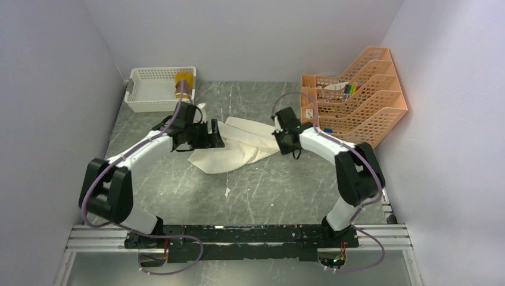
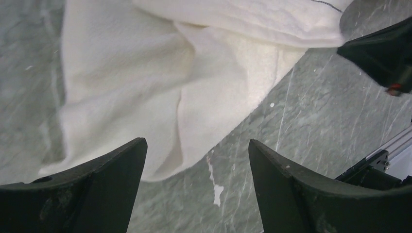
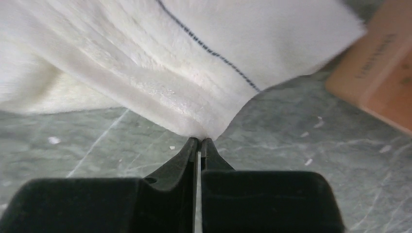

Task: Roll the towels
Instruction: Flatten out the towel at the center of the board.

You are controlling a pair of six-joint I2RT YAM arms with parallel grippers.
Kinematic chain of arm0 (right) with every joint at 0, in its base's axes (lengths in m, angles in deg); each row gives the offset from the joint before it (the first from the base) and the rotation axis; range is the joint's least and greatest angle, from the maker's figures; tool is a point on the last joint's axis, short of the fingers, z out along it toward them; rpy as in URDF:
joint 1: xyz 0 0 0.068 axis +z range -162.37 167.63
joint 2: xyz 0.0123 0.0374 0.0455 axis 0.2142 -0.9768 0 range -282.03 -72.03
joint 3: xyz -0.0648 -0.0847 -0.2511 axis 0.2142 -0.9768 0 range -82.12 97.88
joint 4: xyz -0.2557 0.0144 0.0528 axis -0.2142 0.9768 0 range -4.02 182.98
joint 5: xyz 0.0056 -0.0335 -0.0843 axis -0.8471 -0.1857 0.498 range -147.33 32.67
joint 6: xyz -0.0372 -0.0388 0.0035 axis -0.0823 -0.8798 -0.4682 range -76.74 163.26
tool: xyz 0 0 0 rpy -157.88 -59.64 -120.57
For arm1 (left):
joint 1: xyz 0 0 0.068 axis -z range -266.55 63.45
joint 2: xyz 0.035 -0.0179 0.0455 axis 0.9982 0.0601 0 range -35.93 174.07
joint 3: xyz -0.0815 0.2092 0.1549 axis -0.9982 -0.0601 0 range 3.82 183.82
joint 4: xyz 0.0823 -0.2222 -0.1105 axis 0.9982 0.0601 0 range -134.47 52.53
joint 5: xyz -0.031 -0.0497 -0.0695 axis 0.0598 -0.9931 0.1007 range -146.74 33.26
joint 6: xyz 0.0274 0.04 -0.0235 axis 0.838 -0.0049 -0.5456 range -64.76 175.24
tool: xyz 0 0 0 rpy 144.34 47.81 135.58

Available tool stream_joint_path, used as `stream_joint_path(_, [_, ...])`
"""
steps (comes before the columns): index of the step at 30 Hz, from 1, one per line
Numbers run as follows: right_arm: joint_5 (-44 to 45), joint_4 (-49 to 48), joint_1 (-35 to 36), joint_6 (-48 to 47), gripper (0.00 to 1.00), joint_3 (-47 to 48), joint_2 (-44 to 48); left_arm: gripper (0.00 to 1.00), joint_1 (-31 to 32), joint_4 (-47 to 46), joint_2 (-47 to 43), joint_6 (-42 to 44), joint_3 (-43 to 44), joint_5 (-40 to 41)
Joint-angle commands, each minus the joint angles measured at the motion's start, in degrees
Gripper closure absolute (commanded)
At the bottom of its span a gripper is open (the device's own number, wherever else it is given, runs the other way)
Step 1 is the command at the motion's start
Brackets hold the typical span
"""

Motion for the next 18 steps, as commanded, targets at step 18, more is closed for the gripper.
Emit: stream_joint_path(18, [-12.1, -2.2, -6.0, 5.8, 1.0, 3.7, 17.6, 0.22, 8.7, -3.7, 22.8, 3.3, 17.0, 9.7])
